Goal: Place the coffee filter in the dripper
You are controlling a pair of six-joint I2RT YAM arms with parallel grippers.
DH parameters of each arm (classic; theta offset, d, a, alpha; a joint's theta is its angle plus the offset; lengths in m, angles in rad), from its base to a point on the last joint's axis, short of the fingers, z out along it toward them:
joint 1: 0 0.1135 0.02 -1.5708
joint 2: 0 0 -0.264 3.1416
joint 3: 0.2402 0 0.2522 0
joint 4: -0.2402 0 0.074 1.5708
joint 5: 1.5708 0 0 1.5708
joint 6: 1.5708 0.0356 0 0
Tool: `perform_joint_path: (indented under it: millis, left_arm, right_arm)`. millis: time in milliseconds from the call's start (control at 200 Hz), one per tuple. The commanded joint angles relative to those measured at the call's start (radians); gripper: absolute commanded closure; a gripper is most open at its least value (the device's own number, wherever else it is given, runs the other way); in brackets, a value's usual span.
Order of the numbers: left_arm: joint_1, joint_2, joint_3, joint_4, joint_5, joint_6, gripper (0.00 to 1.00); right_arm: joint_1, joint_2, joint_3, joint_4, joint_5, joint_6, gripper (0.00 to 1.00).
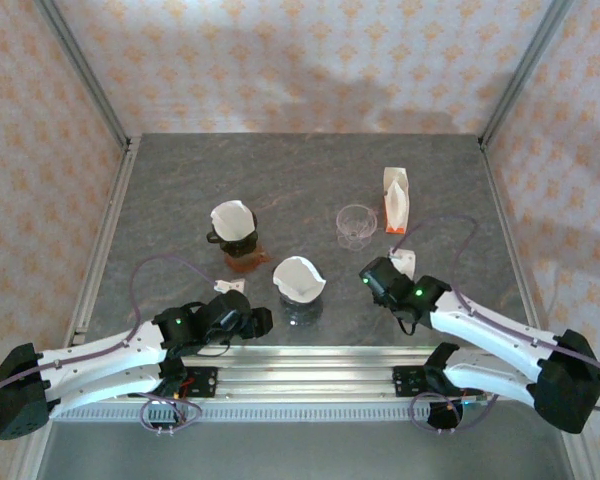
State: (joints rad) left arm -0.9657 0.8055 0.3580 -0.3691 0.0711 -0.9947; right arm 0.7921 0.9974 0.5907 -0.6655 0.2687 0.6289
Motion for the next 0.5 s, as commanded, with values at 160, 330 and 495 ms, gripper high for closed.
perform_joint_path:
  millis: [160, 330, 495]
  left_arm:
    - [0.004, 0.003, 0.016, -0.003, -0.003, 0.015, 0.35]
    - [0.005, 0.01, 0.022, -0.003, -0.002, 0.02, 0.35]
    - [0.004, 0.024, 0.015, 0.025, 0.009, 0.023, 0.37]
  right_arm:
    - [0.006, -0.139, 0.005, -0.051, 0.003, 0.017, 0.49]
    - [0.017, -0.226, 0.056, -0.117, -0.047, -0.001, 0.48]
    - [0.035, -0.279, 0.01, 0.05, -0.421, -0.058, 0.55]
